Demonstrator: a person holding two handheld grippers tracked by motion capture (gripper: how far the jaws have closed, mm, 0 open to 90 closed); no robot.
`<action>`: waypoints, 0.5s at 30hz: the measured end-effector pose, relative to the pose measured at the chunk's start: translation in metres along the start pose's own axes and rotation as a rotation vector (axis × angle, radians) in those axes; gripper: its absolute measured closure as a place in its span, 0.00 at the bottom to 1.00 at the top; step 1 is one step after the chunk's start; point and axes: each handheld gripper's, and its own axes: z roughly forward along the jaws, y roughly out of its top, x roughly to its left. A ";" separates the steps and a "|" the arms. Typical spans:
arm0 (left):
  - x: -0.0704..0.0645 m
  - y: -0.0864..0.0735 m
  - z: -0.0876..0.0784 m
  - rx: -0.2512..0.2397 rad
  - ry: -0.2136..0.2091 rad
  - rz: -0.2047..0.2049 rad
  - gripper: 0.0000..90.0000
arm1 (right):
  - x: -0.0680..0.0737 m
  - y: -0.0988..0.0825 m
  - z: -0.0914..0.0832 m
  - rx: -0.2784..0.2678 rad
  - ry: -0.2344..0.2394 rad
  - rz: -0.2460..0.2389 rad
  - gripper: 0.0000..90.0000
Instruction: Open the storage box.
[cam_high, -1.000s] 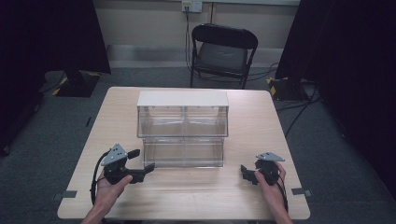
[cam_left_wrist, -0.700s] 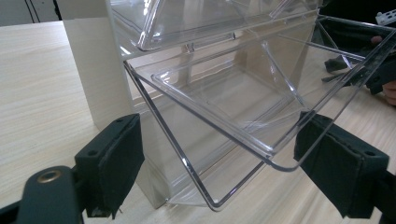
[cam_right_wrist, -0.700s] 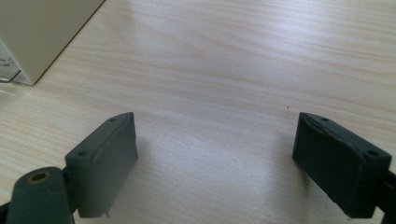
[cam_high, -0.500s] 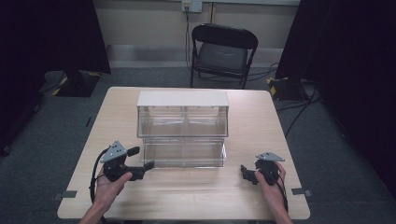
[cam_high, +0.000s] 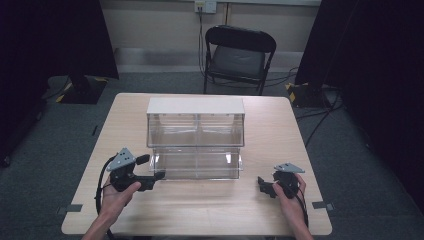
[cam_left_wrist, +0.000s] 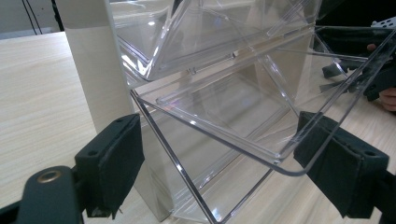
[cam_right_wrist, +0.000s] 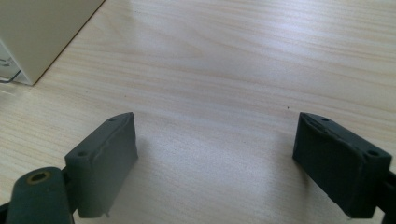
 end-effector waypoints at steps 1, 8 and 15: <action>0.000 0.000 0.000 0.000 0.000 0.000 0.17 | 0.000 0.000 0.000 0.000 0.000 0.000 0.14; 0.000 0.002 -0.001 0.002 -0.002 0.005 0.17 | 0.000 0.000 0.000 0.000 0.000 0.000 0.14; 0.000 0.003 -0.001 0.001 0.002 0.014 0.17 | 0.000 0.000 0.000 0.000 0.000 0.000 0.14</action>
